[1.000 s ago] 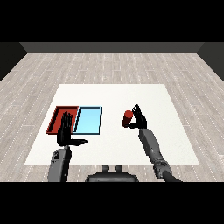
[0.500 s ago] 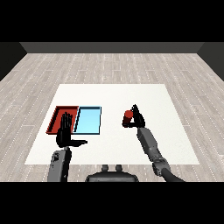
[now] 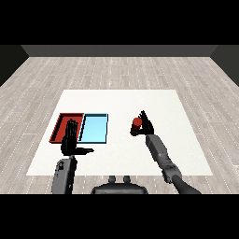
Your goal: Pick the red can and put it in the red box
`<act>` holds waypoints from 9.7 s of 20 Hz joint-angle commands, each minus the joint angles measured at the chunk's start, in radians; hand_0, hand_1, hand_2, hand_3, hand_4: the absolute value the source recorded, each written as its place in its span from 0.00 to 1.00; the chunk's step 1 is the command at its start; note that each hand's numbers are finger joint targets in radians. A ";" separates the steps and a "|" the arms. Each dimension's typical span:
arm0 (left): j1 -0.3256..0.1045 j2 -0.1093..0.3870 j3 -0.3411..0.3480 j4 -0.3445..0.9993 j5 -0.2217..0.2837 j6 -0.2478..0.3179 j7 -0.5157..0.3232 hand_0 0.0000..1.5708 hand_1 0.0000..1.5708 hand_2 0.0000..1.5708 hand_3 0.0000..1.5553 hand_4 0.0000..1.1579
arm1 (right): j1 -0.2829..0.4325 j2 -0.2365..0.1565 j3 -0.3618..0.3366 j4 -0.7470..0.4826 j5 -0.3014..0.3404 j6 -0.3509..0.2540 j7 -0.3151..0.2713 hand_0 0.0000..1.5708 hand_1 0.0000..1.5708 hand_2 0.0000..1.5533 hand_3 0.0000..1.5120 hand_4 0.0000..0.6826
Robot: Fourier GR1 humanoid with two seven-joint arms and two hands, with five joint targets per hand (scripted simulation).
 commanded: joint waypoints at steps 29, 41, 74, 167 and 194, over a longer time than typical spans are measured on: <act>-0.051 0.018 0.032 0.003 0.031 0.003 0.035 0.00 0.00 0.00 0.00 0.00 | -0.183 0.032 0.038 0.176 0.075 -0.303 0.060 0.98 0.98 0.95 0.94 0.84; -0.005 0.006 0.026 0.030 0.011 0.000 -0.032 0.00 0.00 0.00 0.00 0.00 | -0.197 0.008 0.035 0.248 0.109 -0.290 0.019 0.99 0.99 0.95 0.93 0.82; -0.056 -0.038 -0.325 -0.128 -0.130 0.161 0.282 0.00 0.00 0.00 0.00 0.00 | 0.290 0.042 0.514 -1.031 0.100 -0.636 0.315 0.92 0.92 0.91 0.91 0.91; -0.416 -0.037 -0.535 0.434 0.211 0.670 0.009 1.00 1.00 1.00 0.95 0.98 | 0.275 0.043 0.669 -1.041 0.042 -0.675 0.324 0.00 0.00 0.00 0.00 0.00; -0.403 0.384 -0.221 0.352 0.136 0.609 0.245 1.00 1.00 1.00 0.96 0.97 | 0.743 -0.143 0.391 -1.404 -0.088 -0.435 0.303 0.00 0.00 0.00 0.00 0.00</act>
